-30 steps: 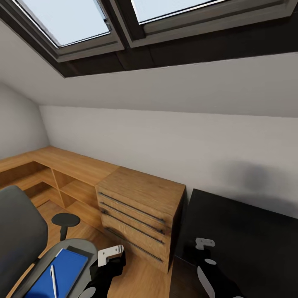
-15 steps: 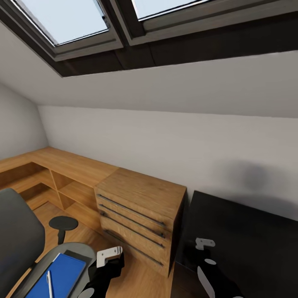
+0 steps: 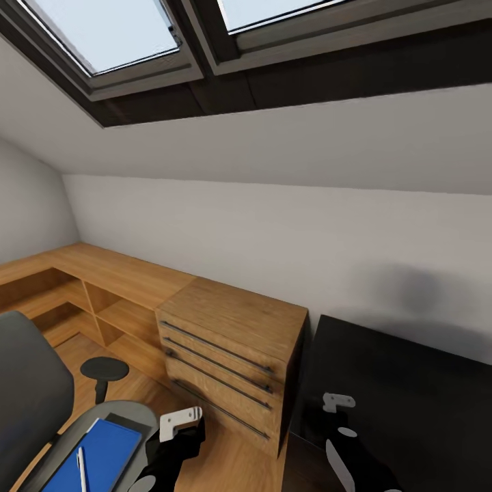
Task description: In the bedroom, organize the workspace by keeping the computer under the desk, ensuring the monitor is on the desk, placing the keyboard on the desk next to the monitor, placing the mouse on the desk next to the keyboard, moving the folder from the swivel chair onto the desk next to the mouse, stacking the notebook on top of the folder with the pen on top of the notebook, and positioning the swivel chair next to the desk.
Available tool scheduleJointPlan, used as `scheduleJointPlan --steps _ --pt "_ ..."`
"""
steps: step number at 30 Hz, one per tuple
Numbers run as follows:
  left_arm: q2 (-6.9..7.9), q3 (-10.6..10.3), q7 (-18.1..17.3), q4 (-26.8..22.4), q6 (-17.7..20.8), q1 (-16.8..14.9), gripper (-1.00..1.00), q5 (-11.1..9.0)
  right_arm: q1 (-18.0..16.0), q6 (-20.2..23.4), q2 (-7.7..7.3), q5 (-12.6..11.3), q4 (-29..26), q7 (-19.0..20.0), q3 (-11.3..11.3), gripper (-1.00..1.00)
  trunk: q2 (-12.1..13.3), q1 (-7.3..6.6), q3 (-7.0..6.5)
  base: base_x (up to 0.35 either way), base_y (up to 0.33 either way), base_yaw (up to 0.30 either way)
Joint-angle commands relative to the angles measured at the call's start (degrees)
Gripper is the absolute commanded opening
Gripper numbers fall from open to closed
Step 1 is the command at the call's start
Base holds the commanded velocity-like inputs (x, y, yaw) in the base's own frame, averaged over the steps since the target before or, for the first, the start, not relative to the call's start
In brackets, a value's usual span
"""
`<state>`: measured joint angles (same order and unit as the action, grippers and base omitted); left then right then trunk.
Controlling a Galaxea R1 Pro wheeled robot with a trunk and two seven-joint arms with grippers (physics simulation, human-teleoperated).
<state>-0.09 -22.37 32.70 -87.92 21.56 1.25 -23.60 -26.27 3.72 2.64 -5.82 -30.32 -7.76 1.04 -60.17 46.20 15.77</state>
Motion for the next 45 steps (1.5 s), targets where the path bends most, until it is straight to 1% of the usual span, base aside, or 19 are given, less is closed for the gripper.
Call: scheduleJointPlan --steps 1,5,10,33,34,44,45 --pt "0.00 0.0 0.4 -0.1 0.1 0.0 1.00 -0.4 0.0 0.2 0.00 -0.7 -0.1 -0.1 0.1 -1.00 0.0 0.01 0.06 0.000 0.000 0.000" --pt "0.00 -0.7 0.4 -0.1 0.1 0.0 1.00 -0.4 0.0 0.2 0.00 -0.7 -0.2 -0.1 0.1 -1.00 0.0 0.01 0.06 0.000 0.000 0.000" --pt "0.00 -1.0 0.4 -0.1 0.1 0.0 1.00 -0.4 0.0 0.2 0.00 -0.7 -0.2 -0.1 0.1 -1.00 0.0 0.01 0.06 0.024 -0.025 0.000" --pt "0.00 -1.1 0.4 -0.1 0.1 0.0 1.00 -0.4 0.0 0.2 0.00 -0.8 -0.2 -0.1 0.1 -1.00 0.0 0.01 0.06 0.010 -0.010 0.000" --pt "0.00 -1.1 0.4 -0.1 0.1 0.0 1.00 -0.4 0.0 0.2 0.00 -0.8 -0.2 -0.1 0.1 1.00 0.0 0.01 0.06 0.000 0.000 0.000" --pt "0.00 -1.0 0.4 -0.1 0.1 0.0 1.00 -0.5 0.0 0.2 0.00 -0.8 -0.2 -0.1 0.0 1.00 0.0 0.01 0.06 0.000 0.000 0.000" --pt "0.00 -1.0 0.4 -0.1 0.1 0.0 1.00 -0.5 0.0 0.2 0.00 -0.8 -0.2 -0.1 0.0 1.00 0.4 -0.21 -0.12 0.000 0.000 0.000"
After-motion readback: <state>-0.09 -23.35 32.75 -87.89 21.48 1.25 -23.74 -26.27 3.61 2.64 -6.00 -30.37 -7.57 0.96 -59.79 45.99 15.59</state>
